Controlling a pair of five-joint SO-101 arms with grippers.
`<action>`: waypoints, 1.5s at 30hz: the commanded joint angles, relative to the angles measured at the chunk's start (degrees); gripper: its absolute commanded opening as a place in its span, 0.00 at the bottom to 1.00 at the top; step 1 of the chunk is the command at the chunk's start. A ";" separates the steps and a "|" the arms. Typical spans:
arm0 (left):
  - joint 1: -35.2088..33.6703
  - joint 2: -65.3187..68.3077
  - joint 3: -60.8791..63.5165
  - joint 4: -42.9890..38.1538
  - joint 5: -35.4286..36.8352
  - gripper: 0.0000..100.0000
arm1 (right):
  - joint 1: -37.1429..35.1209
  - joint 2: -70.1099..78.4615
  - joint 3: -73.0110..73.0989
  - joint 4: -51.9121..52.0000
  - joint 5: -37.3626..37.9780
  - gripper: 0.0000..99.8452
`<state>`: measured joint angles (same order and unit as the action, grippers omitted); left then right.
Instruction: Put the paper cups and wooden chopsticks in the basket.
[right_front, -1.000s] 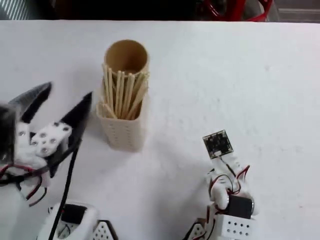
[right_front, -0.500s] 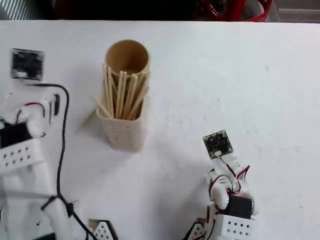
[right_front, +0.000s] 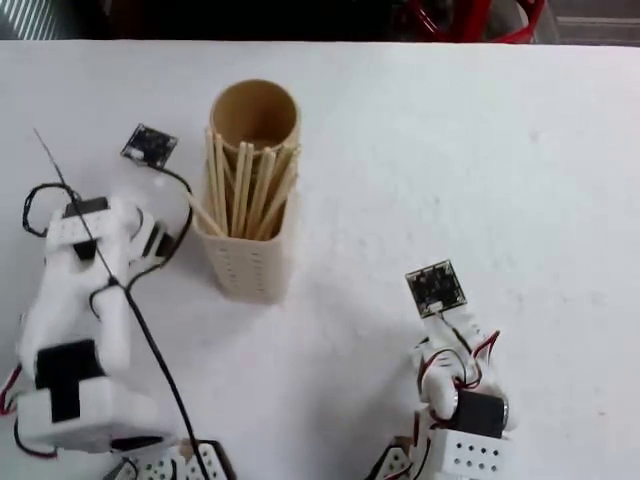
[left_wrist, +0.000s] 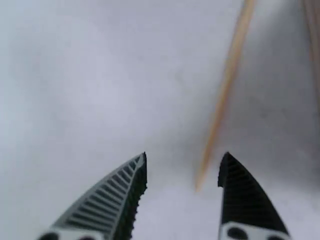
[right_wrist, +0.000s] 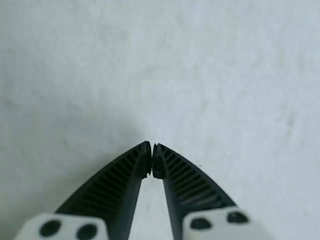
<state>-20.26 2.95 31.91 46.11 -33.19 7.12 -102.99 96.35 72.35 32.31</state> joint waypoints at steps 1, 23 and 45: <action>1.19 5.05 -6.07 -0.70 -0.26 0.23 | 0.22 -0.40 0.53 -0.92 0.18 0.02; 2.33 11.12 -10.73 4.31 -0.53 0.03 | 0.22 -0.40 0.53 -0.92 0.18 0.02; -18.68 -30.99 27.34 3.87 -15.38 0.03 | 0.22 -0.40 0.53 -0.92 0.18 0.02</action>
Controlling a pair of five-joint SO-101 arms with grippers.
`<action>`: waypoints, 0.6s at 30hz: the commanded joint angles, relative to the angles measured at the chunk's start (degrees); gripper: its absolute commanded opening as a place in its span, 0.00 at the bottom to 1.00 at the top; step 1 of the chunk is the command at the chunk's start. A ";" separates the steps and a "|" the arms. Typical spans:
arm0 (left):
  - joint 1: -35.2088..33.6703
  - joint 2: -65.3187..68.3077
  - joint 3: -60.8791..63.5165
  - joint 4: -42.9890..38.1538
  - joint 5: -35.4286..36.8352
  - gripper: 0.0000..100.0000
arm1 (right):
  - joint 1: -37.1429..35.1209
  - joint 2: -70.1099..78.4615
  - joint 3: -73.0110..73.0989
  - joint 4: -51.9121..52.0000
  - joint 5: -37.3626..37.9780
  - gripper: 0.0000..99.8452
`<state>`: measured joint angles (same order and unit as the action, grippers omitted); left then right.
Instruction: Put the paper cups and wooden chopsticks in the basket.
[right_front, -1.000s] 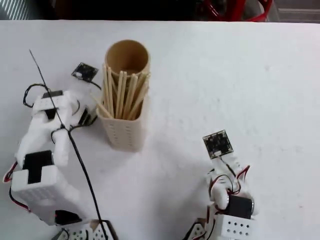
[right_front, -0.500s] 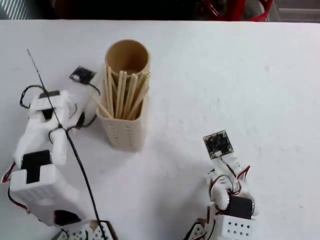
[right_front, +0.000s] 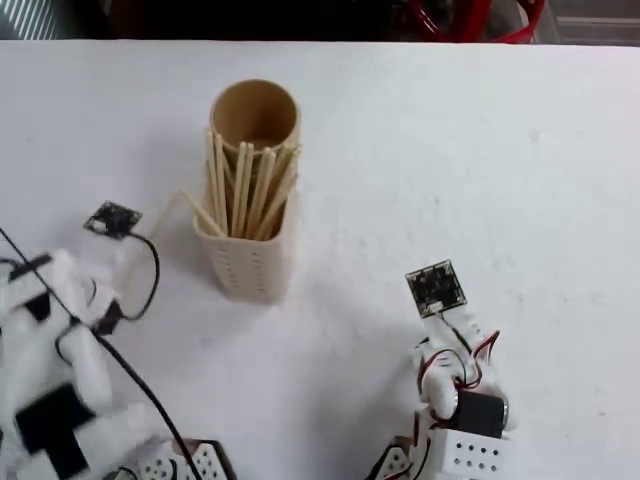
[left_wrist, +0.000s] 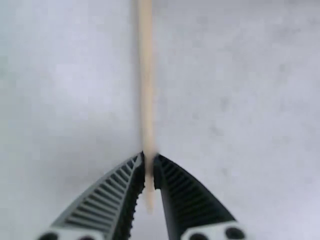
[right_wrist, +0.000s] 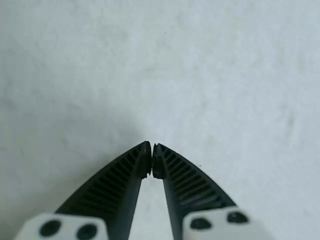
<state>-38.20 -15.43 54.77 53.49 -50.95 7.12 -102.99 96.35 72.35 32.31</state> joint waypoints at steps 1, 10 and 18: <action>-0.75 -15.87 5.19 -3.08 3.43 0.05 | 0.22 -0.40 0.53 -0.92 0.18 0.02; 7.69 -29.58 5.27 7.38 4.66 0.14 | 0.22 -0.40 0.53 -0.92 0.18 0.02; 10.15 -29.49 3.52 2.81 12.04 0.22 | 0.22 -0.40 0.53 -0.92 0.18 0.02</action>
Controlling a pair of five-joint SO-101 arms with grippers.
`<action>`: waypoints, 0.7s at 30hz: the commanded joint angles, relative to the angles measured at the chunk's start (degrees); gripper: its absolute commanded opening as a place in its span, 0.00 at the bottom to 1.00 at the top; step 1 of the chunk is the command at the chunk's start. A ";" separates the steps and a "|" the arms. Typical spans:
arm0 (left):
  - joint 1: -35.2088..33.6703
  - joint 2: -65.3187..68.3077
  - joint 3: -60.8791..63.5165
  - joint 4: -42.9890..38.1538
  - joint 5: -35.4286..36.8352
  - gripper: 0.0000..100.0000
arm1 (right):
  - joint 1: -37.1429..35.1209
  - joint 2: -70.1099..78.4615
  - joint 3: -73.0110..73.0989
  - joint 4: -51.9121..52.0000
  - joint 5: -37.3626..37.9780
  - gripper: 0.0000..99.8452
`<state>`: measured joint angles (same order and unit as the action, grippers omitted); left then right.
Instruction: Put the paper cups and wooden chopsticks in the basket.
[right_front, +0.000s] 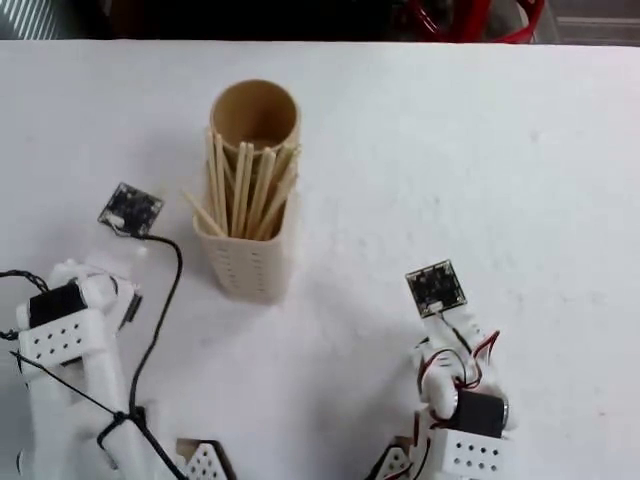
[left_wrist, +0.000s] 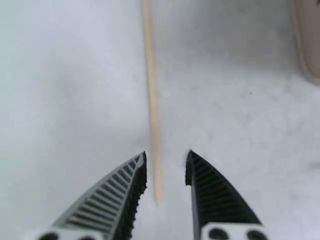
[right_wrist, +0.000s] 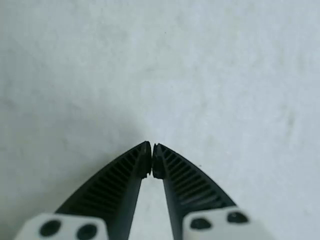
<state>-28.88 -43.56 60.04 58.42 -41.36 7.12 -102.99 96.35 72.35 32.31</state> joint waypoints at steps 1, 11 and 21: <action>0.92 -1.27 -2.29 -2.46 2.46 0.23 | 0.22 -0.40 0.53 -0.92 0.18 0.02; 5.49 12.97 -11.43 -2.81 2.81 0.21 | 0.22 -0.40 0.53 -0.92 0.18 0.02; 5.49 41.80 -29.10 -2.90 2.81 0.20 | 0.22 -0.40 0.53 -0.92 0.18 0.02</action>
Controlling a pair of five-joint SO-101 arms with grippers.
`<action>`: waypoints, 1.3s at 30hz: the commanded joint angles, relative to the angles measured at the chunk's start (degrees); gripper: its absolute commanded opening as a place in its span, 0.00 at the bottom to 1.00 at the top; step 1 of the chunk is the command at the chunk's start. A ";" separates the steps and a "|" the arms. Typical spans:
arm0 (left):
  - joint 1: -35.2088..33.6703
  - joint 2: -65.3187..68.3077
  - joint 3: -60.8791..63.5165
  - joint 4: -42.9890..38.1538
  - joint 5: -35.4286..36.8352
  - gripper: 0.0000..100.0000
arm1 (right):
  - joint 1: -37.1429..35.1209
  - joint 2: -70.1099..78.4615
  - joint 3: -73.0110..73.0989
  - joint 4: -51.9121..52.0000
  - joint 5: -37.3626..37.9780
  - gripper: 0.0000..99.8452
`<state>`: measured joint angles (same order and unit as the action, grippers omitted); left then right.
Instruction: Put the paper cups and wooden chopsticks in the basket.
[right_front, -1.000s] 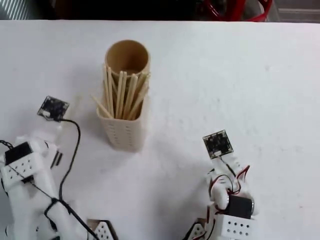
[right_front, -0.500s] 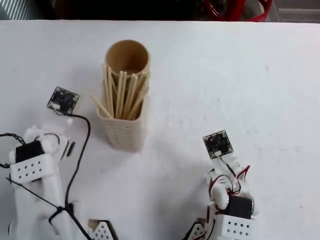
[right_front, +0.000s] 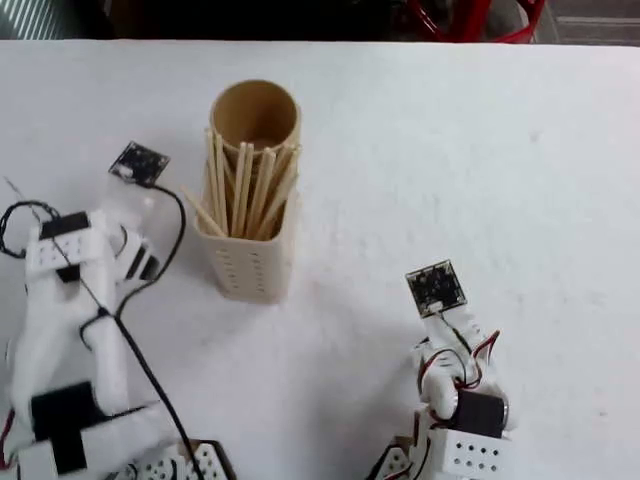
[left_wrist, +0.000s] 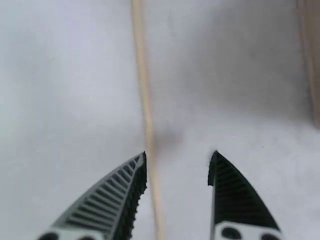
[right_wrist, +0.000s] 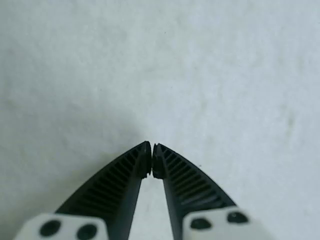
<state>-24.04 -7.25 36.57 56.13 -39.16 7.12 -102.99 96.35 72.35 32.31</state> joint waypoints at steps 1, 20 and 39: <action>0.57 7.60 -6.77 -0.62 0.62 0.20 | 0.22 -0.40 0.53 -0.92 0.18 0.02; -5.58 20.35 -14.33 1.32 0.44 0.04 | 0.22 -0.40 0.53 -0.92 0.18 0.02; -7.34 19.56 -11.69 1.93 -3.87 0.02 | 0.22 -0.40 0.53 -0.92 0.18 0.02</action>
<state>-29.67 13.58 24.79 56.66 -42.68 7.12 -102.99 96.35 72.35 32.31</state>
